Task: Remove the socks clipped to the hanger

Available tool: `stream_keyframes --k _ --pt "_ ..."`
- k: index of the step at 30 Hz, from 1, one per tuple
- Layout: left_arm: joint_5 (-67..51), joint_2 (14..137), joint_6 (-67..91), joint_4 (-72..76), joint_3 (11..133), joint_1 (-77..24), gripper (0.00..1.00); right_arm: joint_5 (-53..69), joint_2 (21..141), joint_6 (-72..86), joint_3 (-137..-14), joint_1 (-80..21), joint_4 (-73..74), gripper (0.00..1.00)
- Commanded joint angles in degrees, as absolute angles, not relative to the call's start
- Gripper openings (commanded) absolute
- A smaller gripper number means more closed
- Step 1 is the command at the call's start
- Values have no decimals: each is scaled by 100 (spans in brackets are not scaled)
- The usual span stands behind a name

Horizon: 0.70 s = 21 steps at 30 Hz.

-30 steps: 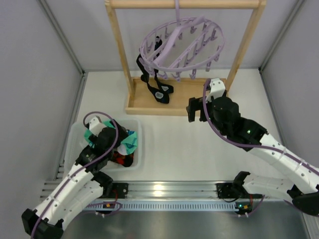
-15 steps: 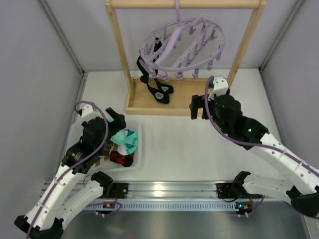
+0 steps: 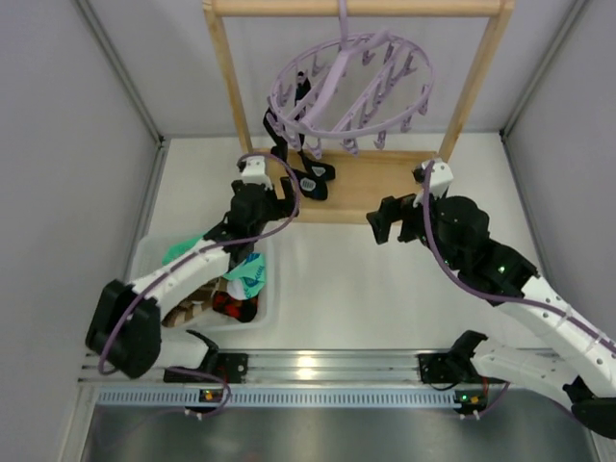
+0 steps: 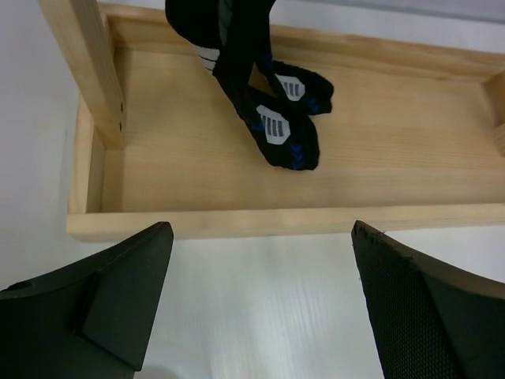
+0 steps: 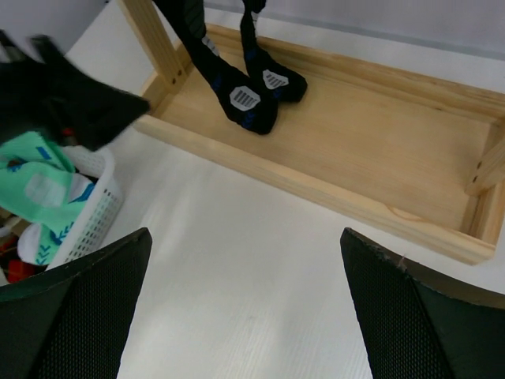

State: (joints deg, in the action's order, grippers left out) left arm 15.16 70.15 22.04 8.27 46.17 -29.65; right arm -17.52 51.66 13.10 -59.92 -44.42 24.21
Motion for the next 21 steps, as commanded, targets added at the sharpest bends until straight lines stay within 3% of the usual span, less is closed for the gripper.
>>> stream_keyframes --k 1,6,12,15,16,18,21 --pt "1845 8134 1810 2284 5131 -2901 98 -1082 4729 1415 -5819 -4351 1925 99" --pt "2461 9455 1969 2513 6098 -2769 98 -63 4272 1441 -5309 -4350 1275 100" --pt "2715 10836 1732 2970 6934 -2593 98 290 4368 1441 -5203 -4342 1125 99" --pt "2935 11232 1547 3303 7153 -2575 87 430 4403 1468 -5107 -4342 1020 99" --pt "2988 11346 1521 3392 7172 -2584 75 465 4412 1476 -5080 -4342 933 99" --pt "3023 11399 1389 3715 7163 -2575 62 510 4438 1477 -5045 -4342 897 100" --pt "3102 11461 1240 4050 7111 -2575 54 562 4491 1494 -5019 -4342 870 99"
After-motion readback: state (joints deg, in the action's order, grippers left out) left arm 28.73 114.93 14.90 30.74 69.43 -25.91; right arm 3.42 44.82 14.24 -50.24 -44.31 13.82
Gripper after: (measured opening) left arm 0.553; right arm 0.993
